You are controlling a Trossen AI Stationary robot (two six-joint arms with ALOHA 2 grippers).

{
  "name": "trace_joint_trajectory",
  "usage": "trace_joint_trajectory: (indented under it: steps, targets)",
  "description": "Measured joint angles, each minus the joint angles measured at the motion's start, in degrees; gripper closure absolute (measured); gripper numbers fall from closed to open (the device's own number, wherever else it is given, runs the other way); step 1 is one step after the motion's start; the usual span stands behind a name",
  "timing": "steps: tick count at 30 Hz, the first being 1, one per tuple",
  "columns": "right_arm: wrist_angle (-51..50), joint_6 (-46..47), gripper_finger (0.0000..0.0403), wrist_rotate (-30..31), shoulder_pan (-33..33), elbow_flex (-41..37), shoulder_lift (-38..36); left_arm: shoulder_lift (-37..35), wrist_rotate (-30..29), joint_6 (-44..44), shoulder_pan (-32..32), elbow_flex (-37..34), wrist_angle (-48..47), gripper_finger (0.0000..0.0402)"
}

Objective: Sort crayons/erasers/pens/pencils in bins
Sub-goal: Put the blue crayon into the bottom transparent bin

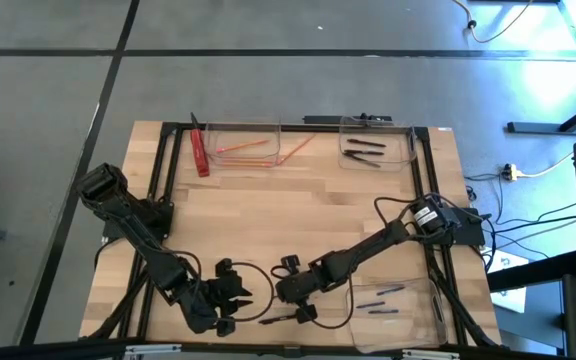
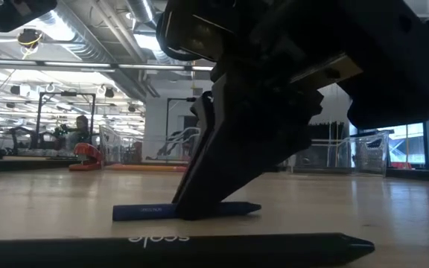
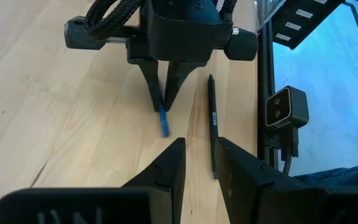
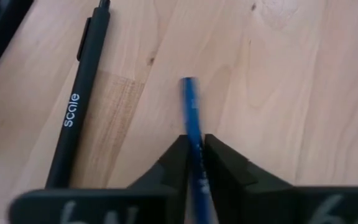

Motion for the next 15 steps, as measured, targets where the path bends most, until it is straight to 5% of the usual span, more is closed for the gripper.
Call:
trace_joint_trajectory:
  steps: [4,15]
  targets:
    - [-0.57,-0.15,0.0388,-0.06,0.0,0.0,-0.04,0.0,0.0,0.0,0.0,0.0,0.0,0.0321]
    - [-0.24,3.13,0.0387,-2.05,-0.11,-0.04,-0.04,0.0,0.0,0.0,0.0,0.0,0.0,0.0321]
